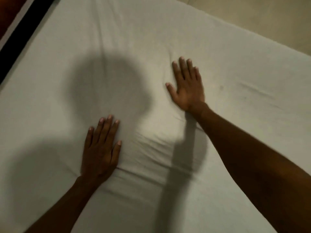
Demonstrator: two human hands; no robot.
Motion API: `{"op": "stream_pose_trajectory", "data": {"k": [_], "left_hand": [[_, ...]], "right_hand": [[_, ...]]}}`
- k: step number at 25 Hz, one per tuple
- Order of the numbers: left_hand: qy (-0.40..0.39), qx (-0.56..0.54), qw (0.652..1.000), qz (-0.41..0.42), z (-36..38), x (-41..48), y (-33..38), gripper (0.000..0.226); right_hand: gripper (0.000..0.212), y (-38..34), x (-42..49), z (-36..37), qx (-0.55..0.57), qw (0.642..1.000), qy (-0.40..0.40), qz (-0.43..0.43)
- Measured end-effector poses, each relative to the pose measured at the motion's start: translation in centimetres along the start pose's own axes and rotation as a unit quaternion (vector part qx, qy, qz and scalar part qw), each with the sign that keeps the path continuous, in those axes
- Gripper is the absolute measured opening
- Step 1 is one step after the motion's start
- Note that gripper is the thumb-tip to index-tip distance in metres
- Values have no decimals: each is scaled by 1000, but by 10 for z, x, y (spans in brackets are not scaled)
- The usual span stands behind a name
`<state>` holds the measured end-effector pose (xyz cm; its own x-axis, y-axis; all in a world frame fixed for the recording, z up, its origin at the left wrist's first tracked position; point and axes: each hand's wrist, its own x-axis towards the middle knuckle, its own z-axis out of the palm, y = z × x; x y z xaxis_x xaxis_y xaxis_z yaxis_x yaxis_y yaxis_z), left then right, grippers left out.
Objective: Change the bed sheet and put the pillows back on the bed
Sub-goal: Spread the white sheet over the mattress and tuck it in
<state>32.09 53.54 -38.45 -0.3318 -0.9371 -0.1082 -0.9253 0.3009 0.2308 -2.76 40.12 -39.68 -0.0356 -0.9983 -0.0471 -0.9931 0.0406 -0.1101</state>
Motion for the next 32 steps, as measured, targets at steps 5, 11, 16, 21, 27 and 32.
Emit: {"op": "stream_pose_trajectory", "data": {"k": [5,11,16,21,27,32], "left_hand": [[1,16,996,-91,-3,-45,-10,65],[-11,8,989,-147,-11,-107,-27,67],[3,-55,998,-39,-3,-85,10,66],[-29,-13,999,-4,20,-98,64,70],[-35,20,996,-79,18,-217,63,70],[-11,-45,988,-148,14,-258,71,70]], "right_hand": [[81,-106,-107,9,52,973,-69,-212],[72,-137,-175,6,66,922,-107,-367],[70,23,-164,-13,37,999,-13,-20],[85,-2,-262,-5,26,992,-85,-93],[79,-91,-389,-3,69,947,-171,-264],[73,-76,-395,-17,83,928,-185,-314]]}}
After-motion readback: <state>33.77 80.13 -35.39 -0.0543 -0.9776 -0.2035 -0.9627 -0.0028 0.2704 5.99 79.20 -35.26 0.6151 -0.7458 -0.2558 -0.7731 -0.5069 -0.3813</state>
